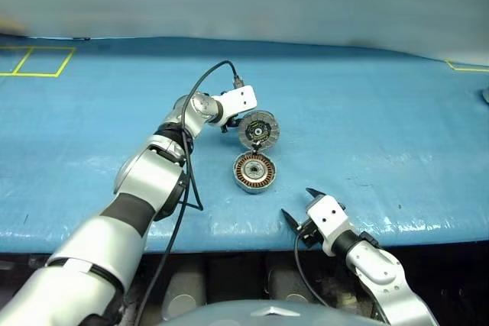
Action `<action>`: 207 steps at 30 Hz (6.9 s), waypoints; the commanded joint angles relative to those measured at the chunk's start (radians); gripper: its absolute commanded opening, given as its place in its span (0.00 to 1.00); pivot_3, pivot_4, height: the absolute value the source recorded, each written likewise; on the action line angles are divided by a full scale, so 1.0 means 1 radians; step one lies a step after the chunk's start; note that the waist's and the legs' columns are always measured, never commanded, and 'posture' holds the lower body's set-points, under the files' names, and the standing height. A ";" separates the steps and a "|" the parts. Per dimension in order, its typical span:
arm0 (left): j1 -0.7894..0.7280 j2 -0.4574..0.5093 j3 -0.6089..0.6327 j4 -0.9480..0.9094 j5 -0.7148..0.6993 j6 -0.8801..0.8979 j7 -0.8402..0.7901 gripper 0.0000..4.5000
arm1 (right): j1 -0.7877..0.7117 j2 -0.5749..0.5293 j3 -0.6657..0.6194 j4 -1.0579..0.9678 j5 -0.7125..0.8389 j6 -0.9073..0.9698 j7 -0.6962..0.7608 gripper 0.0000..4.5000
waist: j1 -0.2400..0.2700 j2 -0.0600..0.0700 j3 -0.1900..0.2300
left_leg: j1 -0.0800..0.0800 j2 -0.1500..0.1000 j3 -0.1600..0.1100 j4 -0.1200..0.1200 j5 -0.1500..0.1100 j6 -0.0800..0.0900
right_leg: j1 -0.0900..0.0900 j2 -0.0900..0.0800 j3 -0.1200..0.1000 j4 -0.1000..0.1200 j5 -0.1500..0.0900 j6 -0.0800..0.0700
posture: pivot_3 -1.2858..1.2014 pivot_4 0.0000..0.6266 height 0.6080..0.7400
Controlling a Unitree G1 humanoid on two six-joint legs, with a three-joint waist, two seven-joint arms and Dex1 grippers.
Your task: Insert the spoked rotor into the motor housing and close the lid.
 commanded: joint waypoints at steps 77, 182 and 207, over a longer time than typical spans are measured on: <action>1.383 0.097 0.096 -1.549 -0.593 0.254 0.019 0.50 | -1.556 0.180 0.072 1.815 -0.140 -0.363 0.418 0.57 | -0.057 0.010 0.005 | 0.017 0.001 0.003 -0.010 0.001 0.001 | 0.010 0.000 0.004 -0.001 0.002 -0.008 | 0.52 0.24 1.00; 1.086 0.156 0.165 -1.188 -0.564 0.052 -0.204 0.50 | -0.420 -0.039 0.035 0.024 0.267 0.154 0.190 0.19 | -0.012 0.011 0.005 | 0.004 0.000 0.002 -0.007 0.001 0.001 | -0.002 0.000 0.003 -0.002 0.000 -0.002 | 0.52 0.24 1.00; 1.091 0.152 0.159 -1.188 -0.559 0.049 -0.197 0.50 | -0.443 -0.042 0.081 0.041 0.221 0.136 0.225 0.19 | -0.010 0.011 0.005 | 0.004 0.000 0.002 -0.006 0.001 0.001 | -0.001 0.000 0.003 -0.002 0.000 -0.002 | 0.52 0.24 1.00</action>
